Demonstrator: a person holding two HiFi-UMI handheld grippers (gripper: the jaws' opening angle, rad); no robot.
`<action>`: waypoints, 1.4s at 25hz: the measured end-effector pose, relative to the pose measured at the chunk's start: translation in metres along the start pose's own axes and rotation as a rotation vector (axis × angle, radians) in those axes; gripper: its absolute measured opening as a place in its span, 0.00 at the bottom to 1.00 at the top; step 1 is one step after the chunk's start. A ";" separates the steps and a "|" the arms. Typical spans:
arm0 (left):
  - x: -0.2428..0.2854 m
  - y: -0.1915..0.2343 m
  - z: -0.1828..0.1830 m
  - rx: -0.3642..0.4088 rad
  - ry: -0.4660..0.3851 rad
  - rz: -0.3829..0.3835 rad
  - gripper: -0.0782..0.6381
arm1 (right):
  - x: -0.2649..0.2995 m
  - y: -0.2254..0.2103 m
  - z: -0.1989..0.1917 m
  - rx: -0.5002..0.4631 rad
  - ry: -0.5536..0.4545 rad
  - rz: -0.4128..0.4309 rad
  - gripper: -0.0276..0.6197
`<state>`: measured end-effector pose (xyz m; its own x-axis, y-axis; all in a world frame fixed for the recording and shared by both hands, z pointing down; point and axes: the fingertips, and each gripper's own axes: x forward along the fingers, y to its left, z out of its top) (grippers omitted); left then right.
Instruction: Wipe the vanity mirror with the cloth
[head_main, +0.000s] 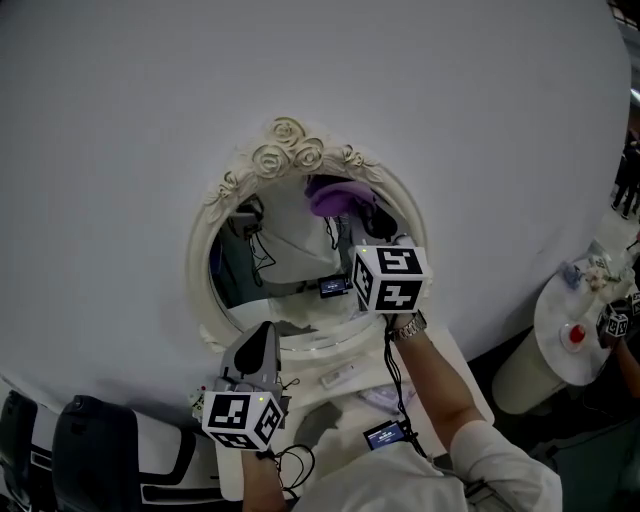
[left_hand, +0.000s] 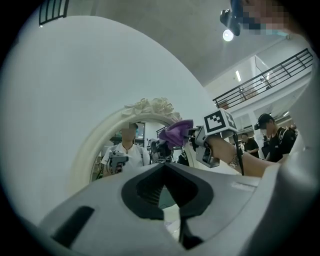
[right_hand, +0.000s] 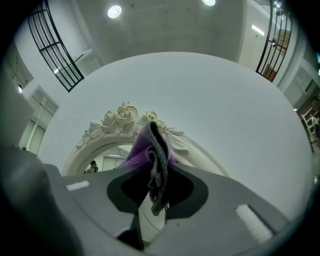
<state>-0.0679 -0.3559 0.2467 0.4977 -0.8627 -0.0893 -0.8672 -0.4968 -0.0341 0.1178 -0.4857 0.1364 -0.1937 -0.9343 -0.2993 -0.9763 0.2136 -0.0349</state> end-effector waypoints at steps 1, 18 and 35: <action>0.003 -0.004 -0.001 -0.001 0.001 -0.012 0.11 | -0.002 -0.004 -0.003 -0.004 0.006 -0.008 0.15; -0.079 0.058 -0.006 -0.037 -0.006 0.240 0.11 | 0.005 0.155 -0.026 0.021 0.014 0.314 0.16; -0.112 0.080 -0.024 -0.061 0.022 0.310 0.11 | 0.017 0.189 -0.063 0.022 0.070 0.304 0.16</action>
<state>-0.1924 -0.3012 0.2781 0.2108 -0.9754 -0.0648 -0.9754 -0.2142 0.0512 -0.0757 -0.4788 0.1848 -0.4835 -0.8438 -0.2331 -0.8704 0.4916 0.0256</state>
